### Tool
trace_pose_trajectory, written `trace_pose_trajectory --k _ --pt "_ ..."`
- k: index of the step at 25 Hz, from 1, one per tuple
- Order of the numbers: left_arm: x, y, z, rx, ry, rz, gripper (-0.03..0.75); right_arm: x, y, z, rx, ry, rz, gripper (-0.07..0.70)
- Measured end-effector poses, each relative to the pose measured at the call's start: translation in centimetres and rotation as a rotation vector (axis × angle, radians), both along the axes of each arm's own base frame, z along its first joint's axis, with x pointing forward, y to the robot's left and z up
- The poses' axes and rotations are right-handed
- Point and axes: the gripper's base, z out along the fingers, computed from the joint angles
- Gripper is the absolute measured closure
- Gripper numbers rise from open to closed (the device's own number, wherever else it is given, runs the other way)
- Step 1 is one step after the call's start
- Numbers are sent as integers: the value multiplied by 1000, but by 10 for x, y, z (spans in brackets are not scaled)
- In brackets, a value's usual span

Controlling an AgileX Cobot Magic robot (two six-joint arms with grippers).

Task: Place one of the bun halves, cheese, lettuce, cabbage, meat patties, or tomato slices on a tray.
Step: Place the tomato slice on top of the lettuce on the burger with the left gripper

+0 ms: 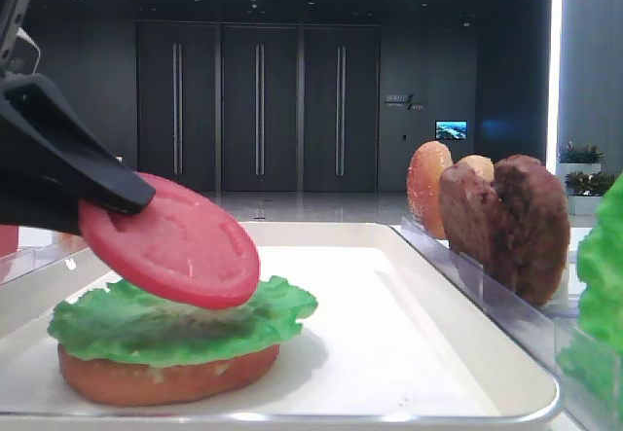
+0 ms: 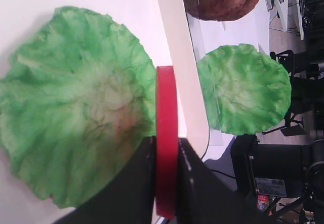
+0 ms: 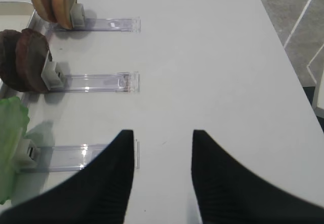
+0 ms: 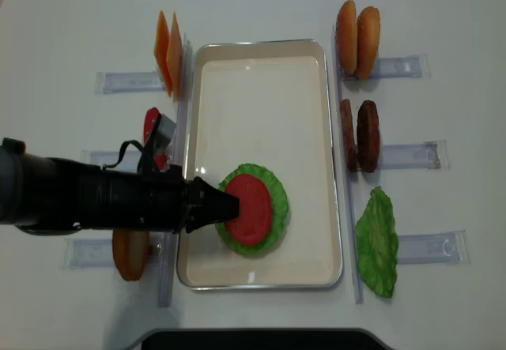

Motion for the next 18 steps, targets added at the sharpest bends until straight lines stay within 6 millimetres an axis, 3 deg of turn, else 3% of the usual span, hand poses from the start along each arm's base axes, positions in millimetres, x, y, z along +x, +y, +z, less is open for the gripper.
trace_pose_trajectory --k 9,18 --pt "9 -2 5 -3 -34 1 363 0 0 0 0 0 0 365" --pt "33 -6 18 24 14 1 329 0 0 0 0 0 0 365"
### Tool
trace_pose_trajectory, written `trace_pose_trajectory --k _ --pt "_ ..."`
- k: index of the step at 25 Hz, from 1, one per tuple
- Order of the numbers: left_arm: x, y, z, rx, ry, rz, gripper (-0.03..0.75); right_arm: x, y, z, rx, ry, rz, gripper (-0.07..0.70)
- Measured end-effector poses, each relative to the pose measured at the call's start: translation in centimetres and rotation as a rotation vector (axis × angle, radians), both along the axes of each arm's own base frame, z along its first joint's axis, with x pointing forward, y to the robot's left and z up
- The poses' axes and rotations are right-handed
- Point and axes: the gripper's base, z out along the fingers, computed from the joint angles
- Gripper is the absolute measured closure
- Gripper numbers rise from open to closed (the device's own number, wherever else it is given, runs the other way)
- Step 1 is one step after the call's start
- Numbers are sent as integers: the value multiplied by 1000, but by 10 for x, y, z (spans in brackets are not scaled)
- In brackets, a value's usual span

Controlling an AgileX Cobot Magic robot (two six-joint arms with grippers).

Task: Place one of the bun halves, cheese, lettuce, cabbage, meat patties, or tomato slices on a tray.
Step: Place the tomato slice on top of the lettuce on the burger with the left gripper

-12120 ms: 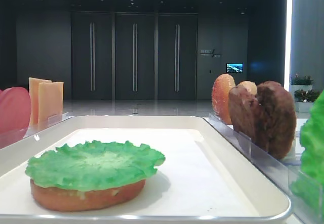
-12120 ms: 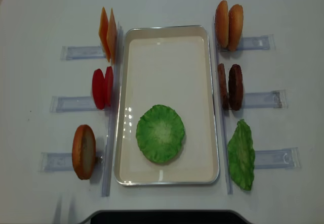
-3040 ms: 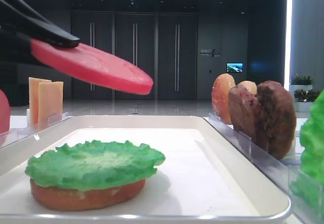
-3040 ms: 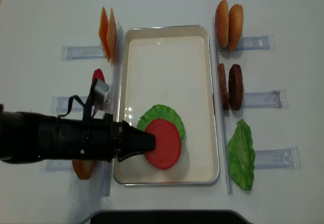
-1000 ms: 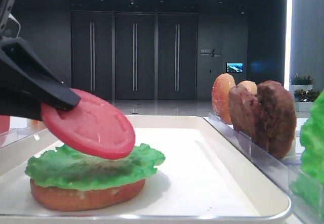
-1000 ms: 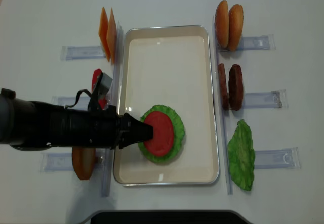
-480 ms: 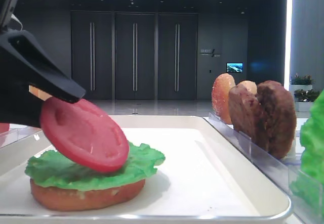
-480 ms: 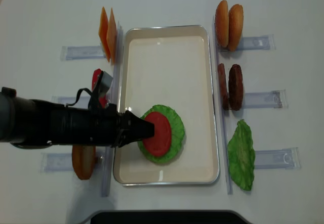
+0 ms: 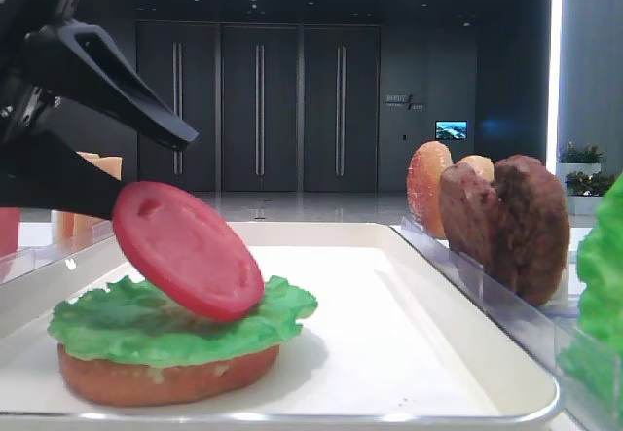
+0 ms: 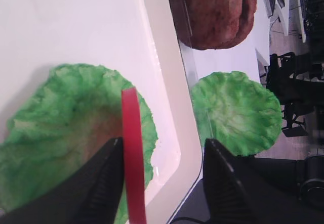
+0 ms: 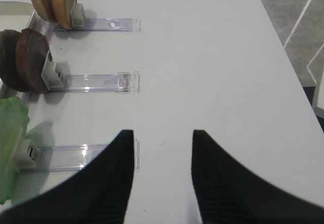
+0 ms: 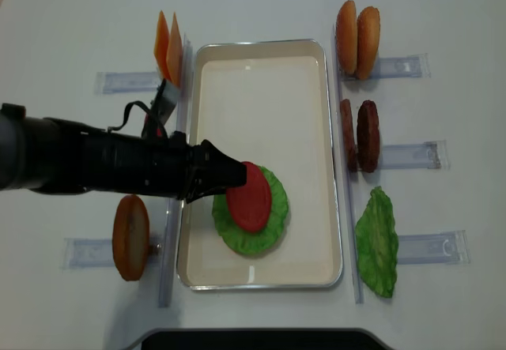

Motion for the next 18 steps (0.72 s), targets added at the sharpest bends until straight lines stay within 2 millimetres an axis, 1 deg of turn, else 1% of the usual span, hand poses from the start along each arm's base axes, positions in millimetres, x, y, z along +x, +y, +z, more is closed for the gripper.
trace_pose_trajectory --k 3,13,18 --pt "1 0 1 31 26 -30 328 0 0 0 0 0 0 365" --pt "-7 4 -5 117 113 -90 328 0 0 0 0 0 0 365" --pt "1 6 -1 181 127 -103 328 0 0 0 0 0 0 365"
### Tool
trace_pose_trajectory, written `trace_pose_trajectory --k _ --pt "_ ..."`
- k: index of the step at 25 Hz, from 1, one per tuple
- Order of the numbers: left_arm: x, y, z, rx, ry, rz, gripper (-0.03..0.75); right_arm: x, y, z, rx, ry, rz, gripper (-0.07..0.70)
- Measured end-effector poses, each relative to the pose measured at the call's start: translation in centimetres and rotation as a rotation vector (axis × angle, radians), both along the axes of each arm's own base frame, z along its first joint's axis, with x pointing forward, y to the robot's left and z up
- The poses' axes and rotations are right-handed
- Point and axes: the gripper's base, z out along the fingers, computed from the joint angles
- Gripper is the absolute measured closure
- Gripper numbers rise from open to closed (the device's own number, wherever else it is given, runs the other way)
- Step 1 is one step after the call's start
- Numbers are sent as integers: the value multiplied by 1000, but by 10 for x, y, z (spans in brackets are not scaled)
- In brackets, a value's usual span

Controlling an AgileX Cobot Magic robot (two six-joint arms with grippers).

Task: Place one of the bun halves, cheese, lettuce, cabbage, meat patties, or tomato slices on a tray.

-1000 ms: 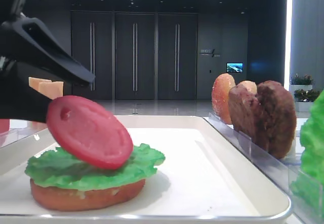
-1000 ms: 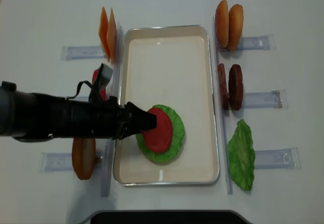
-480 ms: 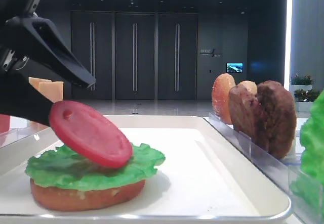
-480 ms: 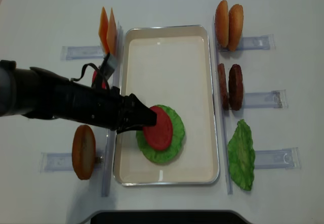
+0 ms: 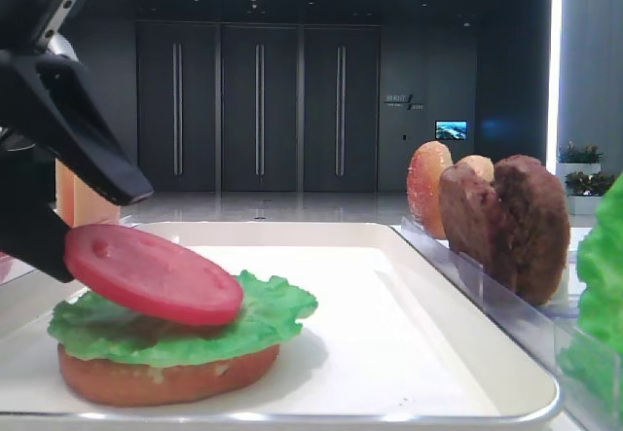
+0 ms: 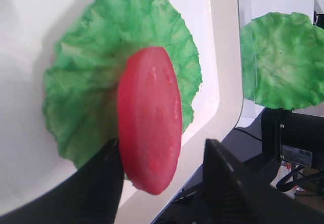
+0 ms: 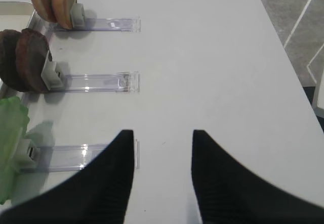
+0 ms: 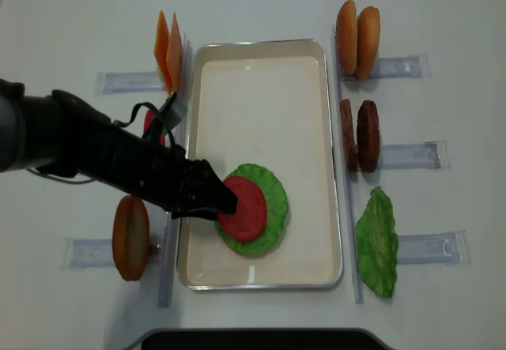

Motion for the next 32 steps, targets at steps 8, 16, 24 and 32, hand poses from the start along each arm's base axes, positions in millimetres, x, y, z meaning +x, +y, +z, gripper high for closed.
trace_pose_trajectory --k 8,16,24,32 --pt "22 0 17 78 -1 9 328 0 0 0 0 0 0 365" --pt "31 2 33 150 44 -63 328 0 0 0 0 0 0 365" --pt "60 10 86 319 -77 -36 328 0 0 0 0 0 0 365" --pt "80 38 135 676 -165 7 328 0 0 0 0 0 0 365"
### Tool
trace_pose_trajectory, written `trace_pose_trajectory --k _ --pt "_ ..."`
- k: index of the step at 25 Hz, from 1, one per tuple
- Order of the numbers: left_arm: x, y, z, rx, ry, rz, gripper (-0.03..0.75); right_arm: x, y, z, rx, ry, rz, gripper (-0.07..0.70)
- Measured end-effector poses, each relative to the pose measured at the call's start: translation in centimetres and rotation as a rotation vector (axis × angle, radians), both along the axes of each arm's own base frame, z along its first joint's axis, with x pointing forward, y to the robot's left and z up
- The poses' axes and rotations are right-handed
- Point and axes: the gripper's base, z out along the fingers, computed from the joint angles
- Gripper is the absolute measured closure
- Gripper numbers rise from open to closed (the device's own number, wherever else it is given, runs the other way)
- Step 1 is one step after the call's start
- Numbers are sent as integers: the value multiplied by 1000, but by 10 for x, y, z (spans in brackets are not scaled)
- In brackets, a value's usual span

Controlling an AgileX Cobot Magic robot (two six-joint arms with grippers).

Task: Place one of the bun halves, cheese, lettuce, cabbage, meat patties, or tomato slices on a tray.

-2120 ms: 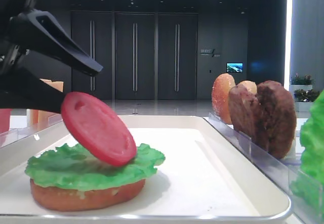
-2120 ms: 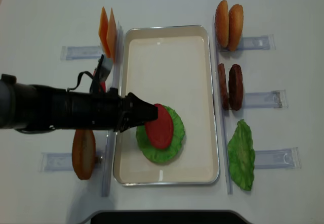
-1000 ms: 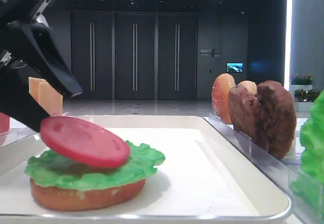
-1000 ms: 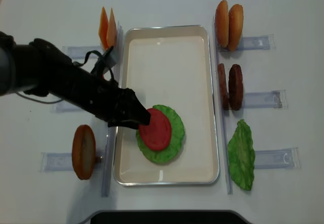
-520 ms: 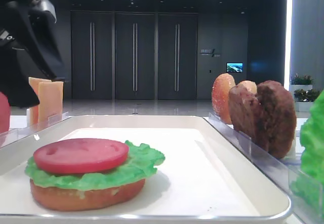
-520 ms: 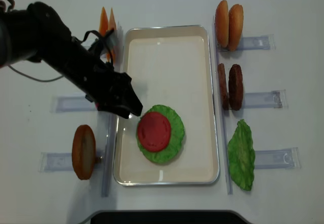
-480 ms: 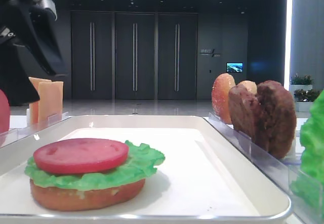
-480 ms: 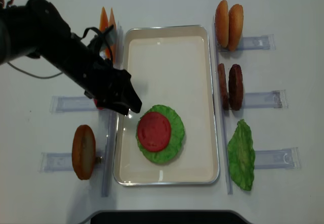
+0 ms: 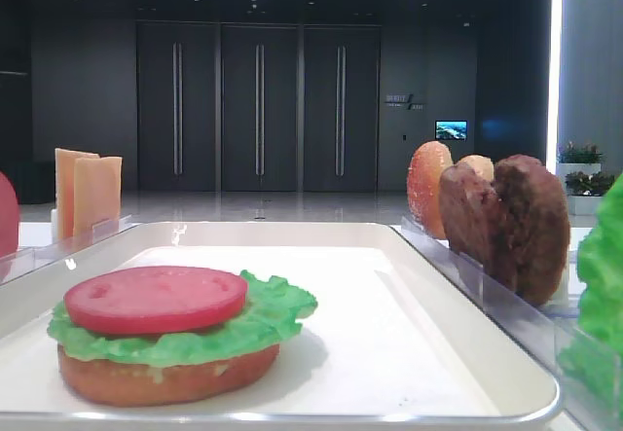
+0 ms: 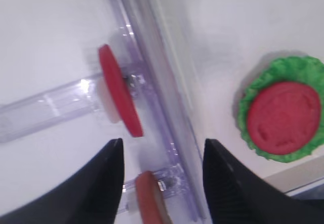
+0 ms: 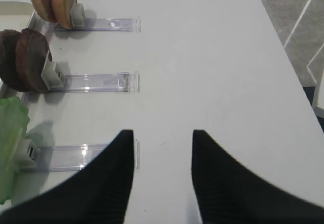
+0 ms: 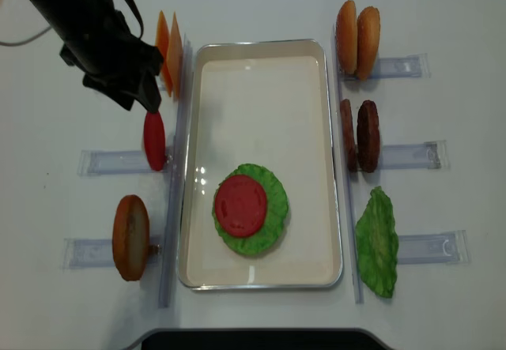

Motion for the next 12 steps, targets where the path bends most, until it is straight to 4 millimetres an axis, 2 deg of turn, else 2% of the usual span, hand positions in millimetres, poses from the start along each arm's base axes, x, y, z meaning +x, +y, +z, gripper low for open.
trace_pose_trajectory --k 3,7,12 --pt "5 8 8 78 -40 29 328 0 0 0 0 0 0 365" --pt "10 28 10 108 -49 91 326 0 0 0 0 0 0 365" --pt "14 77 11 181 -52 222 326 0 0 0 0 0 0 365"
